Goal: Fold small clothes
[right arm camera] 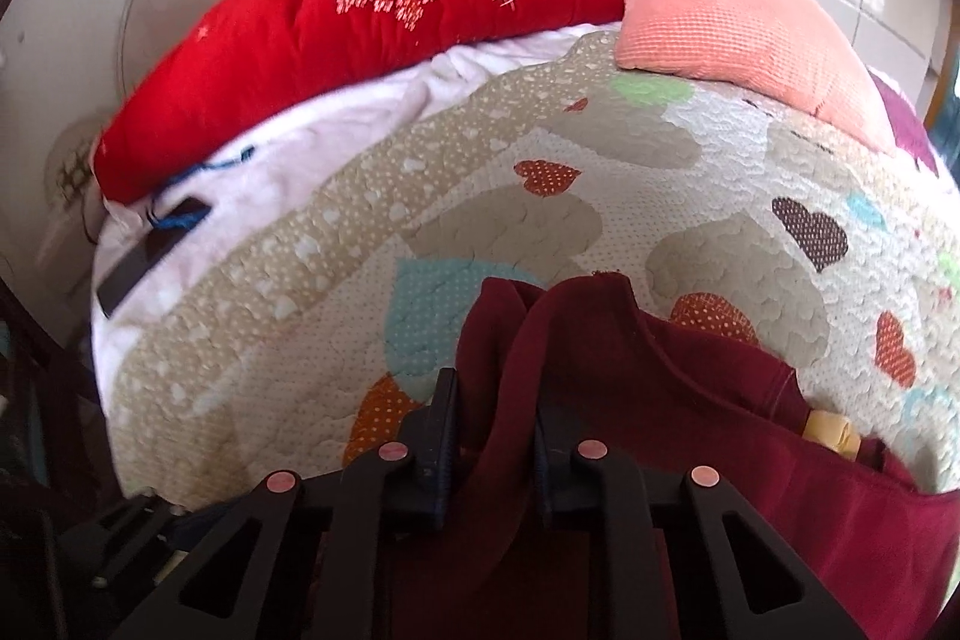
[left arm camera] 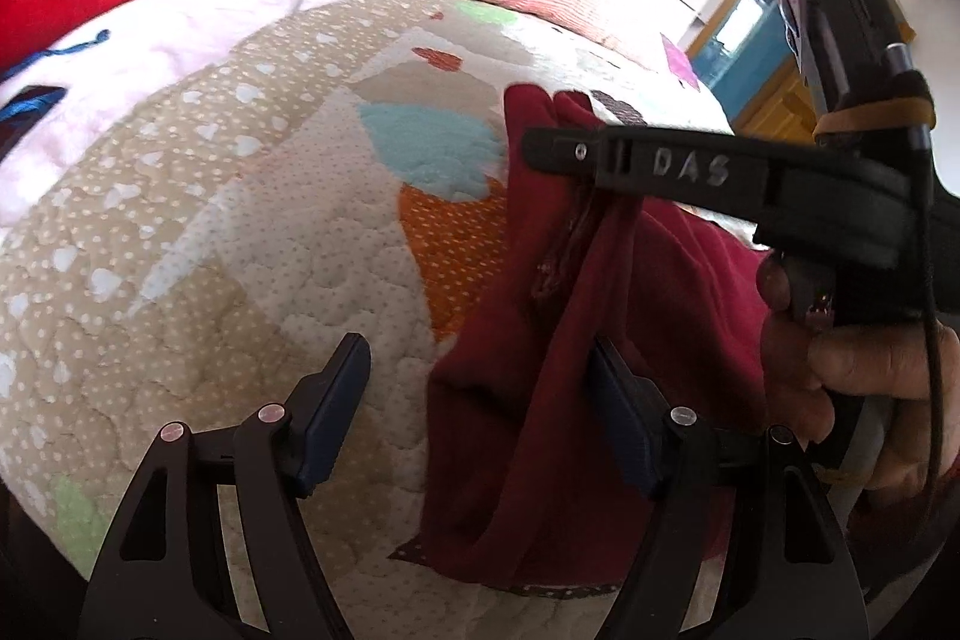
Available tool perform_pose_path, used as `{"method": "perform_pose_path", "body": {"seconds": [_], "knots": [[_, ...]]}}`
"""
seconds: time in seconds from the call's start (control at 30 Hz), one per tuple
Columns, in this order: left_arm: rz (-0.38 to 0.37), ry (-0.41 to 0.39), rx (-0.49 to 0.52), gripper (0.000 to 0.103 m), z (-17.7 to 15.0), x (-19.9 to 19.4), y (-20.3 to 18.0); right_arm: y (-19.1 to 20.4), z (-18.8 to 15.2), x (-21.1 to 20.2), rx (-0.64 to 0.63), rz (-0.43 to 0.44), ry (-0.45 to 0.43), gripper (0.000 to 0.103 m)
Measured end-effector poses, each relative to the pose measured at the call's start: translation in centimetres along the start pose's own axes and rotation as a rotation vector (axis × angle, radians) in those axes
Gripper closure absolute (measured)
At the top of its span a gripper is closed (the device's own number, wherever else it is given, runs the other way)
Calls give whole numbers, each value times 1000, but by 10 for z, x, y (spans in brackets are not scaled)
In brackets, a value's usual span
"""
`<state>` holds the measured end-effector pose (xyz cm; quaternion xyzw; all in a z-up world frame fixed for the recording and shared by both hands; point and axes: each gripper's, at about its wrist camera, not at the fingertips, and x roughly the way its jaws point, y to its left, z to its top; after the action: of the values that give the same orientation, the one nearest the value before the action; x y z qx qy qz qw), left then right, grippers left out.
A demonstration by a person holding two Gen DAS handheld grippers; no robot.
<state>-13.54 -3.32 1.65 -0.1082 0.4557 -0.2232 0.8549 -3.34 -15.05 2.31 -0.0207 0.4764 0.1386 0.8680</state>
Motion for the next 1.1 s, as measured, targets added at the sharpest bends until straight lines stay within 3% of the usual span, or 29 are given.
{"method": "perform_pose_path", "body": {"seconds": [0.27,0.4,0.63,0.87,1.1], "knots": [[-52,-1,23,30,0,6,1,-7,0,-8,43,40,-20,83],[-124,29,-13,55,0,4,4,-10,-1,-10,53,49,-27,84],[-112,11,47,75,0,-11,-14,-13,-3,-21,64,49,-49,84],[-144,-19,116,79,6,-31,-40,-22,-5,-47,82,46,-98,84],[-220,-45,236,80,11,-48,-94,-47,-13,-101,117,30,-197,86]]}}
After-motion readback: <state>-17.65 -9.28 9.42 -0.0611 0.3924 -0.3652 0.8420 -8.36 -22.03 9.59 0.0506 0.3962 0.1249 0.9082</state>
